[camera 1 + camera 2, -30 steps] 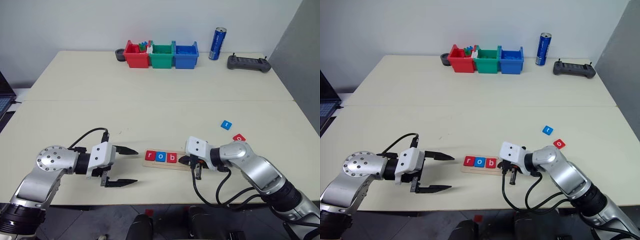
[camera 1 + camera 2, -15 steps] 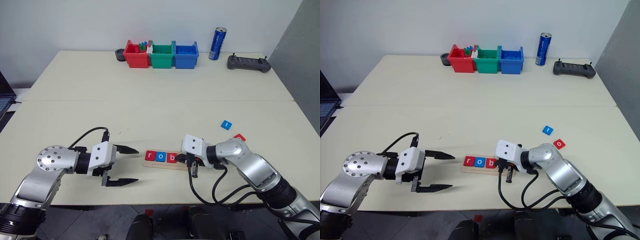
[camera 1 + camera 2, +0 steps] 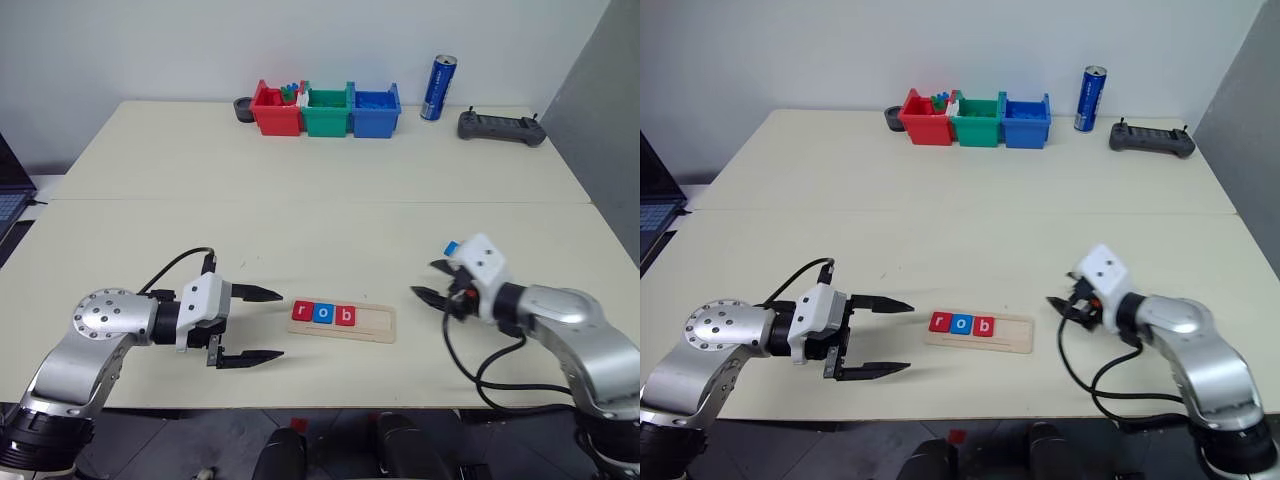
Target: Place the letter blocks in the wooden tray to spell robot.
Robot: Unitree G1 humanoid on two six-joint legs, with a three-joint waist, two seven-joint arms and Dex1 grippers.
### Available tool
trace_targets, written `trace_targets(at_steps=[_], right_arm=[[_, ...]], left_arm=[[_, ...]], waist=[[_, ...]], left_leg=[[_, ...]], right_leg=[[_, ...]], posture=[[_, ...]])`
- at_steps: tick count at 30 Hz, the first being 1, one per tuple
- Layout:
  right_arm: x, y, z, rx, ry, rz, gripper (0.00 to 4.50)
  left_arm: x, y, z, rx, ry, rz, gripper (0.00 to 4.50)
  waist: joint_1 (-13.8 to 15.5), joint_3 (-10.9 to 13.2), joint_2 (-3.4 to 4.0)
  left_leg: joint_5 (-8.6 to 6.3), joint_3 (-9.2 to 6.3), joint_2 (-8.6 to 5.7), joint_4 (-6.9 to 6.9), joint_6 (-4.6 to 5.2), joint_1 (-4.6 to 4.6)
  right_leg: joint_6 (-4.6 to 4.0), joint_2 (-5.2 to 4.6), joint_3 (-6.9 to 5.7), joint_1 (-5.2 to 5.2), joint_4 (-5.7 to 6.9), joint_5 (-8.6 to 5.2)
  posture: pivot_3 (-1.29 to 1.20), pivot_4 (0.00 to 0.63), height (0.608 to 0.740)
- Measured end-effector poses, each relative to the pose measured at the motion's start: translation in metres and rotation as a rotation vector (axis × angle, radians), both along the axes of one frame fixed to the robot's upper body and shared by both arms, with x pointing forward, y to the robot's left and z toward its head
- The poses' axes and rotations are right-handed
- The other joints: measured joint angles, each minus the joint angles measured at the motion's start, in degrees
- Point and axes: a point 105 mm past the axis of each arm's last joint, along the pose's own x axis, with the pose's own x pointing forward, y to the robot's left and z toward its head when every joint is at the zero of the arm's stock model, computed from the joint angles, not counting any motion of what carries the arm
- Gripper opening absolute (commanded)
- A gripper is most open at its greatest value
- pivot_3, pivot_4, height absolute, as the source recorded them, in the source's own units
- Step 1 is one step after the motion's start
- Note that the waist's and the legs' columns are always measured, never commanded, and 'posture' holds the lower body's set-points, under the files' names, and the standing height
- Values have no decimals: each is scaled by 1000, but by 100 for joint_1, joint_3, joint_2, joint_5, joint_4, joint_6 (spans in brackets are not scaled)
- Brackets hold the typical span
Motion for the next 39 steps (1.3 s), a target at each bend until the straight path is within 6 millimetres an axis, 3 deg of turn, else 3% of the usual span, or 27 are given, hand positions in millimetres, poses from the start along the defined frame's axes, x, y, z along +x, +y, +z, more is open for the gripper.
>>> trace_targets(at_steps=[2,7,16,24,27,34,39], right_arm=[[-3,-20,-2,0,2,-87,4427],[-9,-59,-11,-38,18,-258,4476],[10,-75,-41,25,86,-350,4476],[34,-83,-48,97,97,-376,4476],[37,-84,-48,117,111,-383,3848],[39,-86,-48,115,126,-398,1459],[39,-85,-46,102,114,-405,1448]], left_arm=[[2,-2,4,-6,-16,-5,4500],[8,-5,10,-20,-33,-22,4500],[10,-11,5,-31,-12,-58,4500],[10,-10,3,-30,-1,-68,4500],[9,-10,3,-31,2,-69,4500],[8,-9,2,-33,7,-61,4500],[8,-6,3,-35,-6,-54,4500]], waist=[[1,0,0],[-27,0,0],[-52,0,0],[-45,0,0],[-47,0,0],[-46,-1,-1],[-47,-1,-1]], left_leg=[[0,2,-1,0,0,1],[0,14,0,0,0,8],[0,16,0,1,0,8],[0,13,0,1,0,8],[0,13,0,2,0,9],[0,11,0,2,0,9],[0,12,0,2,0,10]], right_leg=[[0,0,2,2,-1,0],[1,2,12,2,0,0],[0,4,15,3,0,0],[0,4,14,3,1,1],[0,4,14,4,1,1],[0,4,13,6,1,1],[0,4,14,5,2,1]], posture=[[0,150,740],[0,150,740],[0,150,740],[0,150,740],[0,150,740],[0,150,740],[0,150,740]])
